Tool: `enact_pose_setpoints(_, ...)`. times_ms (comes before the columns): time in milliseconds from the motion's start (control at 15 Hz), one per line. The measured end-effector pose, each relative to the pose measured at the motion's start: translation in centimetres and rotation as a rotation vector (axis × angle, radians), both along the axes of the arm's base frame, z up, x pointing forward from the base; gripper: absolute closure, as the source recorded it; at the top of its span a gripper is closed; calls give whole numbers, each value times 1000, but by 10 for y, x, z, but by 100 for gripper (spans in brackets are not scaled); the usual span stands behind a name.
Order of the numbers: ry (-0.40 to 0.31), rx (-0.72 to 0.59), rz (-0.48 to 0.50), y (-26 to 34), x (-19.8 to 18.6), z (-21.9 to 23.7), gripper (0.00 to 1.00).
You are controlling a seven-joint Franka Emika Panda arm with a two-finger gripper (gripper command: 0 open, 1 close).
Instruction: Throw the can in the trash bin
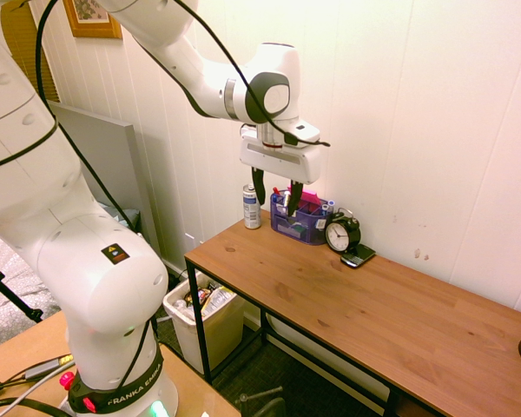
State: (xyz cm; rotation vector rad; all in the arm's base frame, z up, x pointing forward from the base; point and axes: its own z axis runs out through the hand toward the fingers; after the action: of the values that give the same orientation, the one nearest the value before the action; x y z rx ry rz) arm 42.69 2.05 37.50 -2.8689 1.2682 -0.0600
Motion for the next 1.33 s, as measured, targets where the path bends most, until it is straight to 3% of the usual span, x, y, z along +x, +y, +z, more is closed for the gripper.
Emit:
enact_pose_setpoints(333,-50,8,16,26,7,-12,0)
enact_pose_setpoints(533,-73,33,62,91,24,-21,0)
enact_pose_setpoints(733,-90,45,102,166,66,-18,0)
enact_pose_setpoints(1333,28,-4,65,249,190,-81,0)
